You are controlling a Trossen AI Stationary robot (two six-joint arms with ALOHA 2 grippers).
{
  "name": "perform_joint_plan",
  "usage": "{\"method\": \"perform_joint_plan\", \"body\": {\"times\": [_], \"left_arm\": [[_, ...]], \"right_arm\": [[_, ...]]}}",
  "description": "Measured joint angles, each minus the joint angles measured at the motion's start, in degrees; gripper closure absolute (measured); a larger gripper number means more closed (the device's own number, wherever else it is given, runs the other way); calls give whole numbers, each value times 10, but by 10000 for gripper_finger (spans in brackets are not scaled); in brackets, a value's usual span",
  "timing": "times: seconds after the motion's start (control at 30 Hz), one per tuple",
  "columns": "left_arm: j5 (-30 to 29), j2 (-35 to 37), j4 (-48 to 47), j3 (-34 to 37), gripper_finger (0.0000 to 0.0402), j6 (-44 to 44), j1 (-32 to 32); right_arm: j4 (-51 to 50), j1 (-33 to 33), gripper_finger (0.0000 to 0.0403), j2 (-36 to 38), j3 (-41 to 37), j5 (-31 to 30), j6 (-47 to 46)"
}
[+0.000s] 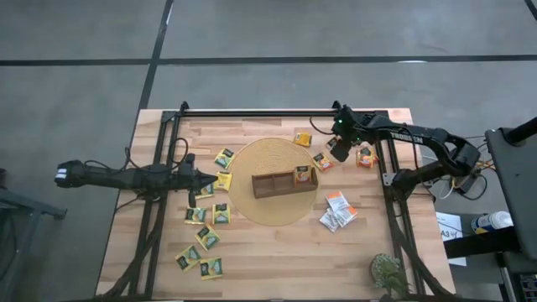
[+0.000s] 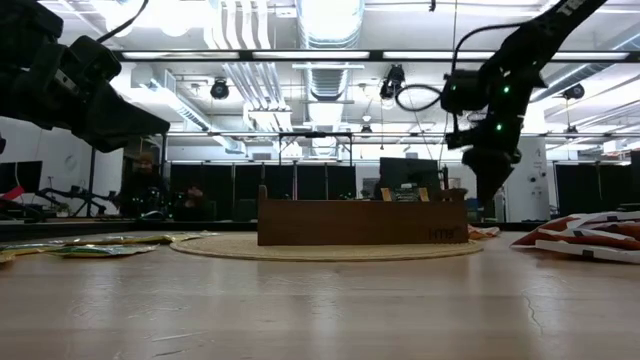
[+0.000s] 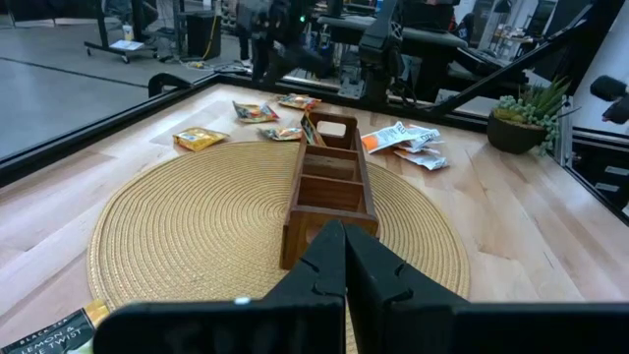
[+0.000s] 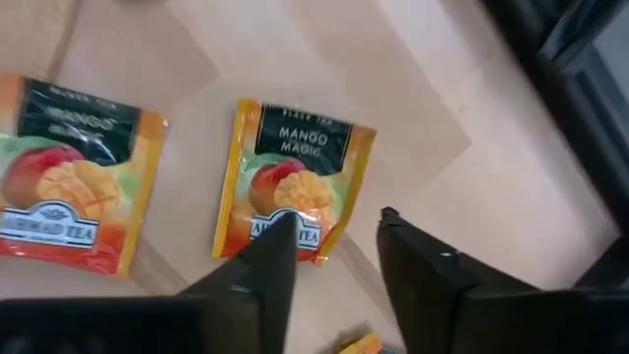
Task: Pick & Place Tea
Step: Put the orange tea bag into the right section of the wooden organizer
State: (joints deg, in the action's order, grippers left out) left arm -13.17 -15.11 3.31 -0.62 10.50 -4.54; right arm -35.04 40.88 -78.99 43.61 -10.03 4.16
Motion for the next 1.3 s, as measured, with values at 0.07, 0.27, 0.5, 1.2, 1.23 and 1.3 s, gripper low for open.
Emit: {"method": "perform_joint_plan", "body": {"times": [0.07, 0.27, 0.5, 1.2, 1.23, 1.3], "left_arm": [[0, 0, 0, 0, 402, 0, 0], [0, 0, 0, 0, 402, 0, 0], [0, 0, 0, 0, 402, 0, 0], [0, 0, 0, 0, 402, 0, 0], [0, 0, 0, 0, 402, 0, 0], [0, 0, 0, 0, 402, 0, 0]], "right_arm": [[-1, 0, 232, -22, 0, 0, -10], [0, 0, 203, -79, 0, 24, -38], [14, 0, 224, -129, 5, 41, -59], [151, -79, 387, 23, -96, -37, -146], [177, -92, 387, 41, -115, -38, -159], [231, -117, 388, 78, -153, -51, -187]]}}
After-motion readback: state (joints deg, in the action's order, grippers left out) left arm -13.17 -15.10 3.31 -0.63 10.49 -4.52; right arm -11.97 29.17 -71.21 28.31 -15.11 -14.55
